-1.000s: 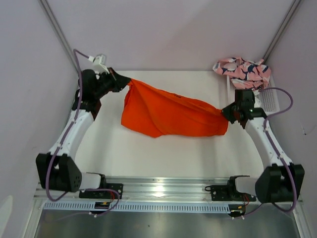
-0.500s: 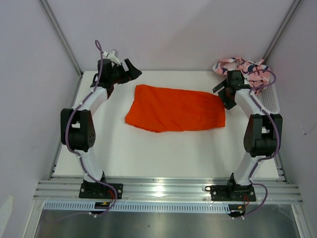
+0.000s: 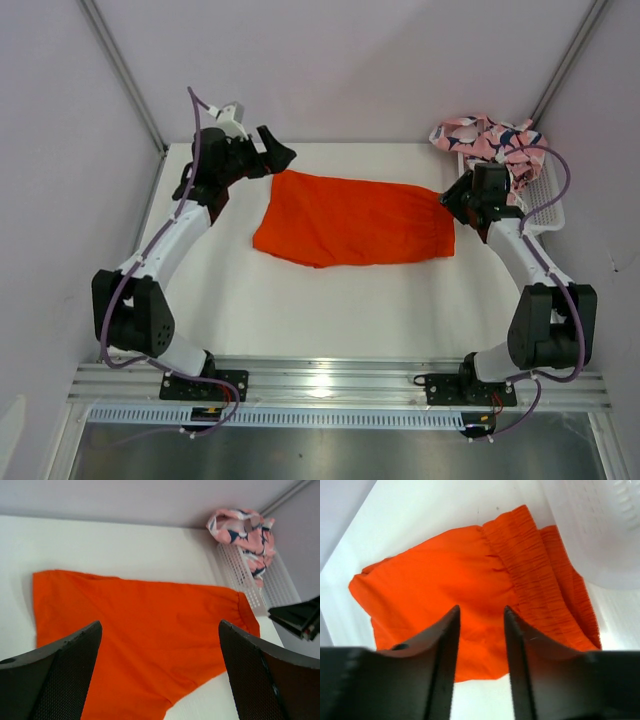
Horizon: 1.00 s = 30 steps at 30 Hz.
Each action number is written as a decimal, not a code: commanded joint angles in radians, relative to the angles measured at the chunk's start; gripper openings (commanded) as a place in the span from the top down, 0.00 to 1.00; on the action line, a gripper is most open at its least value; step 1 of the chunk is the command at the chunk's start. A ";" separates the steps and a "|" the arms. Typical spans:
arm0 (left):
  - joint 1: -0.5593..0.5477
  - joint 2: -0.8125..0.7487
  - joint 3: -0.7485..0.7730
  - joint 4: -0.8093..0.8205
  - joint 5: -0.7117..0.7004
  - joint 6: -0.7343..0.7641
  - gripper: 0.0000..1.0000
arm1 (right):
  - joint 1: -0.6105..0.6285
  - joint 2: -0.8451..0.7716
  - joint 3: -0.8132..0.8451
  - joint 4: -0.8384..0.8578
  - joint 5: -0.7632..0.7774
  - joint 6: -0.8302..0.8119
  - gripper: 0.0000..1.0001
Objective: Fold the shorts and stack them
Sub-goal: Fold the shorts
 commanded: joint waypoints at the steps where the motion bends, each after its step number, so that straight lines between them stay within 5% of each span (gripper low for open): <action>1: -0.033 -0.013 -0.082 0.018 0.004 -0.006 0.01 | -0.007 0.032 -0.025 0.154 -0.083 -0.019 0.61; 6: -0.065 0.028 -0.142 0.099 0.041 -0.060 0.01 | -0.015 0.129 -0.016 0.296 -0.160 0.022 0.99; 12: -0.089 0.128 -0.150 0.153 0.058 -0.111 0.07 | -0.010 0.260 0.014 0.400 -0.108 0.042 1.00; 18: -0.120 0.194 -0.148 0.055 -0.058 -0.141 0.13 | 0.066 0.363 0.083 0.234 0.130 -0.013 1.00; 30: -0.131 0.267 -0.220 0.024 -0.089 -0.180 0.12 | 0.180 0.544 0.234 0.036 0.277 -0.050 1.00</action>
